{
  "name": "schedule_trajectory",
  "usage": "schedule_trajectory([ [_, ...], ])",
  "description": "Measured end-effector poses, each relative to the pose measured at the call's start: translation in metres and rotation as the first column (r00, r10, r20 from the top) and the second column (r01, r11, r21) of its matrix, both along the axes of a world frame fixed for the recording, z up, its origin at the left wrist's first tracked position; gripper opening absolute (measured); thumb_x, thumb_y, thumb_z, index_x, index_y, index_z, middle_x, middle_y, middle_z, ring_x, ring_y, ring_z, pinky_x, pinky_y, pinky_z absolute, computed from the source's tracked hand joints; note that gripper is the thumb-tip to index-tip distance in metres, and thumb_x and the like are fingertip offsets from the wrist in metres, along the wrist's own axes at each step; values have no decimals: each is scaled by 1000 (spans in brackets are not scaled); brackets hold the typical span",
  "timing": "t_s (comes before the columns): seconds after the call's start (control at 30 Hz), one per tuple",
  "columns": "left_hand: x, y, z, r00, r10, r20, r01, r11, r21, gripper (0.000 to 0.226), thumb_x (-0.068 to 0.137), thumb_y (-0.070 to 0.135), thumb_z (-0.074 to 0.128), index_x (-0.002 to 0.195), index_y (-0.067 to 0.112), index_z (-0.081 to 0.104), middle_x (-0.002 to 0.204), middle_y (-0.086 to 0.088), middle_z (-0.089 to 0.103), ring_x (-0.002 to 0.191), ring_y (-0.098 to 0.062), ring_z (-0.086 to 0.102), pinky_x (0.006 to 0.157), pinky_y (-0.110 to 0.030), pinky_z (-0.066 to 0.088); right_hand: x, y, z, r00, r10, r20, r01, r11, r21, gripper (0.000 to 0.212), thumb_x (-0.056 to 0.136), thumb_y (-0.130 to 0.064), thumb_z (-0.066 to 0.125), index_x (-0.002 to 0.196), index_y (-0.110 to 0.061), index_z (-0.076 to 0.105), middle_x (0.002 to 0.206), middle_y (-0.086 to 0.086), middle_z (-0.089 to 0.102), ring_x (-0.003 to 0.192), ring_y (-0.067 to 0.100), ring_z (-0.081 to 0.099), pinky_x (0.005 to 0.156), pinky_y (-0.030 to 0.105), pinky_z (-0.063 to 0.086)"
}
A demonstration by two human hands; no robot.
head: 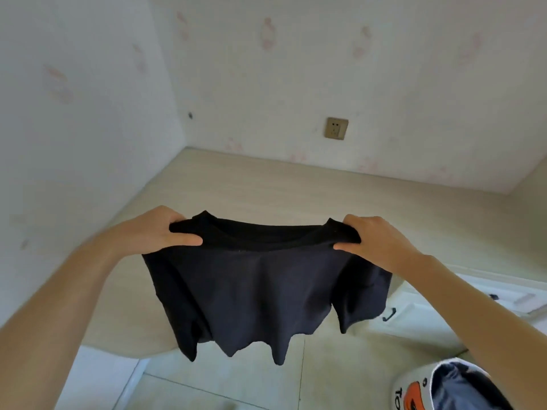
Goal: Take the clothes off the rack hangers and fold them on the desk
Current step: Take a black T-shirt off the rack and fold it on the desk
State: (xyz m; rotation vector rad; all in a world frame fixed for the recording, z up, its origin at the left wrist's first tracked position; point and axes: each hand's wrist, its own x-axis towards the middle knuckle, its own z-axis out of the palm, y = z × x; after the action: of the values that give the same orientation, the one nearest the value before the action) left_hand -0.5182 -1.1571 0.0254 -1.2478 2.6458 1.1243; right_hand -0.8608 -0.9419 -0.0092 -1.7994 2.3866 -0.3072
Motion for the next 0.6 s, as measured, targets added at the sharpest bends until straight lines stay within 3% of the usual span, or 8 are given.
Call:
schedule_trajectory([
  [0.07, 7, -12, 6, 993, 92, -79, -99, 992, -82, 31, 86, 37, 68, 69, 12, 63, 60, 6, 62, 60, -14, 59, 57, -25, 42, -3, -26, 4, 998, 17, 55, -14, 999, -46, 26, 87, -45, 65, 88, -21, 54, 77, -5, 59, 74, 18, 56, 65, 33, 48],
  [0.13, 9, -30, 4, 946, 206, -249, -254, 951, -175, 30, 92, 32, 62, 73, 9, 58, 65, 0, 55, 63, -16, 52, 59, -28, 36, -8, -51, 7, 994, 8, 113, 5, 994, -111, 20, 87, -35, 67, 81, -22, 54, 72, -7, 57, 71, 16, 55, 62, 30, 45],
  [0.23, 1, -59, -18, 810, 339, -479, -517, 797, -312, 22, 99, 28, 50, 87, 10, 51, 75, -3, 55, 69, -18, 50, 63, -32, 38, -19, -90, 4, 978, -54, 200, 89, 981, -173, 11, 89, -23, 64, 81, -22, 57, 77, -7, 60, 73, 15, 55, 60, 25, 42],
  [0.3, -9, -76, -37, 739, 406, -538, -632, 695, -342, 21, 102, 30, 43, 95, 10, 45, 76, -6, 55, 70, -25, 52, 65, -39, 42, -27, -117, -2, 956, -122, 267, 179, 963, -200, 3, 92, -17, 59, 91, -18, 60, 85, -4, 62, 78, 17, 57, 67, 26, 40],
  [0.37, -17, -98, -55, 745, 452, -490, -657, 624, -423, 25, 102, 35, 38, 94, 11, 39, 68, -8, 52, 63, -30, 50, 59, -42, 41, -37, -149, -12, 920, -205, 333, 287, 933, -218, 12, 95, -10, 51, 99, -15, 62, 90, -3, 62, 84, 18, 55, 73, 25, 37],
  [0.47, -24, -137, -79, 805, 464, -369, -586, 528, -614, 33, 100, 42, 39, 87, 12, 40, 55, -4, 43, 50, -26, 41, 50, -36, 34, -46, -194, -28, 854, -318, 411, 430, 876, -217, 23, 98, -7, 41, 108, -9, 62, 95, -1, 59, 85, 19, 51, 75, 26, 35],
  [0.53, -27, -162, -91, 838, 441, -323, -527, 497, -689, 39, 98, 42, 46, 79, 9, 45, 50, -8, 44, 44, -27, 41, 46, -33, 33, -49, -217, -40, 813, -366, 453, 496, 843, -207, 24, 101, -11, 35, 110, -9, 58, 97, 3, 58, 85, 21, 50, 74, 29, 37],
  [0.6, -32, -187, -100, 856, 429, -288, -487, 483, -728, 44, 96, 42, 52, 71, 6, 48, 46, -13, 46, 39, -27, 40, 44, -27, 29, -53, -237, -49, 827, -375, 420, 492, 843, -217, 24, 103, -17, 31, 109, -10, 53, 96, 5, 56, 85, 25, 52, 72, 34, 41],
])
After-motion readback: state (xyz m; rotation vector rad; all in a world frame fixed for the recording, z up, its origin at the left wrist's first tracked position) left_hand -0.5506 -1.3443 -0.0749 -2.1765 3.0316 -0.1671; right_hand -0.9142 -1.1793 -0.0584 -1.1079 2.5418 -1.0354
